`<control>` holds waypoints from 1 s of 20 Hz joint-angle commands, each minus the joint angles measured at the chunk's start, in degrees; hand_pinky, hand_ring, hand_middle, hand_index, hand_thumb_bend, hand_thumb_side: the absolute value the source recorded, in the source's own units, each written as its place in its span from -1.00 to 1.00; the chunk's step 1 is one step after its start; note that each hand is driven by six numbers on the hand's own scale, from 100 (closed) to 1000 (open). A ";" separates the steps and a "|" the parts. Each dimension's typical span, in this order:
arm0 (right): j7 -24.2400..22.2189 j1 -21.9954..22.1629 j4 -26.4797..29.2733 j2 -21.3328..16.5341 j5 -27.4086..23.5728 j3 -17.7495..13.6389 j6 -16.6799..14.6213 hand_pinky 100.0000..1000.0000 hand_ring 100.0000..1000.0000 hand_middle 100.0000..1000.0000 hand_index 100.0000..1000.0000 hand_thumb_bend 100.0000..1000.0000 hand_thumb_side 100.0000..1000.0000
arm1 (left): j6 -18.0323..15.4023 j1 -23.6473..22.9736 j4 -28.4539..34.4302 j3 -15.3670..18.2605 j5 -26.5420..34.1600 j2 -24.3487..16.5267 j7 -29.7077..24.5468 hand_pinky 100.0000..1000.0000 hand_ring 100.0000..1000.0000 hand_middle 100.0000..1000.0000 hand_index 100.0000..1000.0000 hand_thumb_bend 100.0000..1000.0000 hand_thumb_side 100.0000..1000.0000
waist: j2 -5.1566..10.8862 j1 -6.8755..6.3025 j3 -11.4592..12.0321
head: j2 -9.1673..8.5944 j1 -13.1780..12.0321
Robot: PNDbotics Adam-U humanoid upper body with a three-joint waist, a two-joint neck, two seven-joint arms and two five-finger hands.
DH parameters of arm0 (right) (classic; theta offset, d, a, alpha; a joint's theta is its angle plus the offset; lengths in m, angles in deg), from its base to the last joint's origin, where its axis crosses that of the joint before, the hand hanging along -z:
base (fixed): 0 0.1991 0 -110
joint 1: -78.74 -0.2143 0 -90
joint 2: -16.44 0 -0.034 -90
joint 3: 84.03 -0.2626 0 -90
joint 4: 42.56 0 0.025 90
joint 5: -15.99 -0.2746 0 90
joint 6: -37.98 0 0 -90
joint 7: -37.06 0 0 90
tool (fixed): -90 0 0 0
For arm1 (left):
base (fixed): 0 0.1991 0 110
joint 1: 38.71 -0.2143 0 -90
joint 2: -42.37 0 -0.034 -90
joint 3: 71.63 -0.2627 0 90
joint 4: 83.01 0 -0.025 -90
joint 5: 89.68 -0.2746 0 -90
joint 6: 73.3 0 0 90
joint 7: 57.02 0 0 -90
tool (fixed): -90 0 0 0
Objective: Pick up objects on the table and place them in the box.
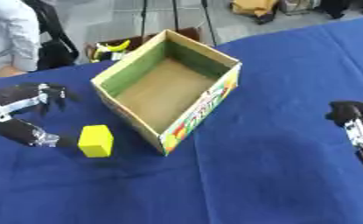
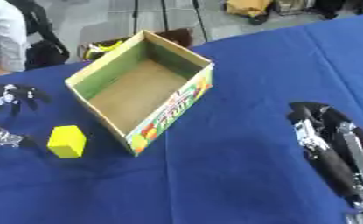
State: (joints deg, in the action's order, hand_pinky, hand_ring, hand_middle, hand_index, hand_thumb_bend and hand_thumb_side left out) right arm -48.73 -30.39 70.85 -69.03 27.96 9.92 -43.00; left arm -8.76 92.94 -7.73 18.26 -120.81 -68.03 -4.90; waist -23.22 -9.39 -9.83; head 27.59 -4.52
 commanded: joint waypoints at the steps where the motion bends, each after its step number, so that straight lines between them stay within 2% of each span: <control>1: -0.14 -0.47 1.15 -0.91 -0.06 0.16 -0.08 0.61 0.70 0.13 0.46 -1.00 0.42 | -4.57 1.80 -1.51 -0.41 0.39 -0.70 -5.64 -0.26 0.25 0.48 0.78 0.37 0.41 | 1.61 0.25 -0.02 | 0.29 -0.50; 10: -0.24 -0.72 1.17 -0.87 -0.40 0.19 -0.05 0.61 0.71 0.13 0.46 -1.00 0.41 | -4.82 3.70 -6.01 -1.57 0.54 1.04 -9.34 -0.26 0.26 0.50 0.82 0.42 0.35 | 1.40 0.22 -0.21 | 0.37 -0.95; 20: -0.59 -1.00 1.18 -0.80 -0.50 0.29 -0.16 0.61 0.71 0.12 0.47 -1.00 0.38 | -4.12 5.19 -10.94 -1.71 -2.22 2.41 -10.43 -0.25 0.27 0.55 0.85 0.45 0.30 | 1.13 -0.12 -0.82 | 0.33 -1.12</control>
State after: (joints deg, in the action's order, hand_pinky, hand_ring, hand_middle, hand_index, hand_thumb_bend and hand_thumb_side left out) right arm -49.13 -30.88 70.85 -69.03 27.70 10.24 -43.12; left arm -5.79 97.18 -18.46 16.20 -122.67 -64.31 -7.87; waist -23.25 -9.80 -10.71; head 27.70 -5.46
